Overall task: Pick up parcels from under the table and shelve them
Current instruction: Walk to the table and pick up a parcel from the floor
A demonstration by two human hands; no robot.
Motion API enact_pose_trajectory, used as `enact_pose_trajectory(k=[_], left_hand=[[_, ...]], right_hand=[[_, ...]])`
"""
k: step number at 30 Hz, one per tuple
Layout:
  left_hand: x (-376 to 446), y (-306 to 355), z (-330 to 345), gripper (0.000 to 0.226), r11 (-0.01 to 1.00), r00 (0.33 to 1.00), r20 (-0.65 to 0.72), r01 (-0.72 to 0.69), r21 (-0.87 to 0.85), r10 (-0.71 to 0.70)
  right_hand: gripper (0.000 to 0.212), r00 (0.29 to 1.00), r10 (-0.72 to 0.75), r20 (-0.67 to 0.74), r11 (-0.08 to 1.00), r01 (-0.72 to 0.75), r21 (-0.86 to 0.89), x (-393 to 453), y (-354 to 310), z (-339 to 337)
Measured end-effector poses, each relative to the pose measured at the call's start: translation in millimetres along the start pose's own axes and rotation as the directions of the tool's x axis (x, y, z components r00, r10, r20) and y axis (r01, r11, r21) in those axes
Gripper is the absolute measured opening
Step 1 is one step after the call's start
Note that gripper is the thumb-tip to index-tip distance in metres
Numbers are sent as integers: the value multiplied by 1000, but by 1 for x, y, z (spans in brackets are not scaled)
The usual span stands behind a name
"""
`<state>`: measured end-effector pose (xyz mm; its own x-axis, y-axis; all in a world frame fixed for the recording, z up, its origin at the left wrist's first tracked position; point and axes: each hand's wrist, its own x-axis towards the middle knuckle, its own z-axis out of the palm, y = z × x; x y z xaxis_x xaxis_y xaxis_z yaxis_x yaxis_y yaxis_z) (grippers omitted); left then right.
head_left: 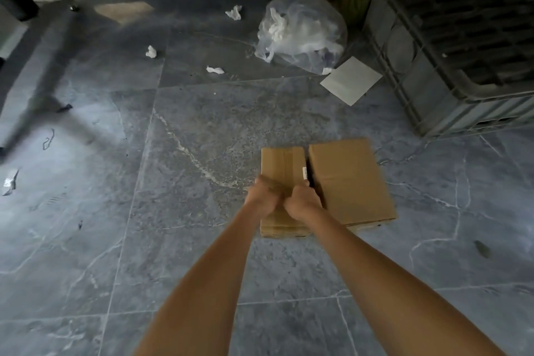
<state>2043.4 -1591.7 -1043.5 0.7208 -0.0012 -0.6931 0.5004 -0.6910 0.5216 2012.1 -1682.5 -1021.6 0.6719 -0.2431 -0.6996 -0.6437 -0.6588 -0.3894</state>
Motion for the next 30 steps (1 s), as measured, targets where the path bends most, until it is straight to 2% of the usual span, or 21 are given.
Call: enact_pose_trajectory(k=[4,8,12,17,20,23,24,27,30], left_hand=[[-2,2,-4,53,999,1000,-6,20,-36,-20],[-40,14,-27,55,998,999,-14,44,-50,-45],[-129,53,-70,48,999,999,-17,37,-26,-38],[-264,111,-133,66,999,998,-48,-36,-29,35],[-348,144,-167,67,995,999,-23,-43,-93,41],[-422,178,-196,64,989,999,0,-41,-139,42],[-444,190,-204,69,989,999,3,-42,-140,43],[-500,216,-222,96,990,998,49,-18,-138,25],[-539,234,-231,102,990,992,106,-50,-134,64]], right_hand=[[66,1000,-8,-18,995,10,101,-6,-2,-7],[63,1000,-26,-13,996,27,89,-48,-16,-29],[54,999,-42,-16,996,44,79,-126,-38,-73],[34,993,21,-117,992,-7,122,-233,-61,-155],[31,987,40,-156,966,2,258,-313,-72,-207],[30,978,18,-210,891,79,447,-396,-80,-249],[29,975,15,-223,869,97,485,-421,-80,-261],[38,984,25,-176,812,83,577,-484,-77,-292],[70,989,73,-127,775,24,631,-529,-70,-313]])
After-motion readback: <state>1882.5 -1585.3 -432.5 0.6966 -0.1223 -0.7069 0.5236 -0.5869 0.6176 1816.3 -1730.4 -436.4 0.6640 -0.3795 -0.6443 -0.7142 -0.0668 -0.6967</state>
